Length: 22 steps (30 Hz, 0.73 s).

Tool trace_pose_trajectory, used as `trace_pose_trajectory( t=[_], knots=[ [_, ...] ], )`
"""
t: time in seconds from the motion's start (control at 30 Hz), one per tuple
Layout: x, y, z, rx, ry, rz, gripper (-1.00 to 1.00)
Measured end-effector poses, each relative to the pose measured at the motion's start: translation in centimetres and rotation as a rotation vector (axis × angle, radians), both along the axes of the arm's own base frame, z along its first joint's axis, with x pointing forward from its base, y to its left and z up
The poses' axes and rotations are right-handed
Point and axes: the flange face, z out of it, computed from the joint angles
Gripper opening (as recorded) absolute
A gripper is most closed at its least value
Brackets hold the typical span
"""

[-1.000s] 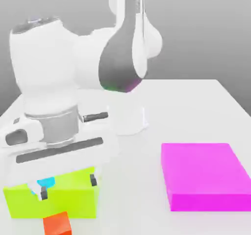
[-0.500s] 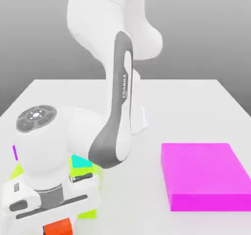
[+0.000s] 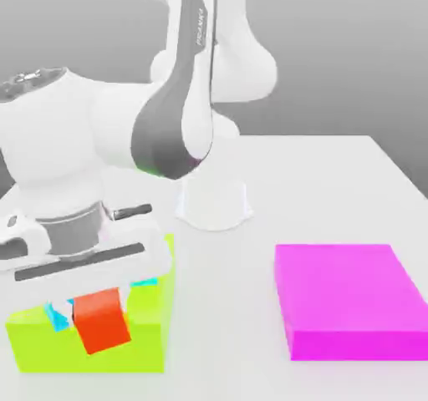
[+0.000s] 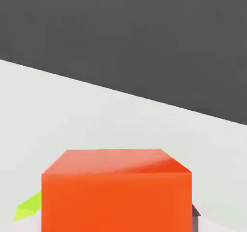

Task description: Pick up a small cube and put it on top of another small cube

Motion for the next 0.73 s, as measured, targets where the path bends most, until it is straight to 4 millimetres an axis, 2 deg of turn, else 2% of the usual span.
trace_pose_trajectory(
  t=[0.27,0.47,0.53,0.63,0.67,0.73],
  knots=[
    [-5.8,2.0,4.9,-0.011,0.033,-0.198,-1.00],
    [-10.6,3.2,7.6,-0.099,0.041,-0.361,-1.00],
    [-11.1,3.3,6.2,-0.114,0.041,-0.383,-1.00],
    [-11.2,3.3,2.8,-0.120,0.041,-0.390,-1.00],
    [-11.3,3.3,1.9,-0.121,0.041,-0.390,1.00],
    [-11.3,3.3,1.9,-0.121,0.041,-0.390,1.00]
  ],
)
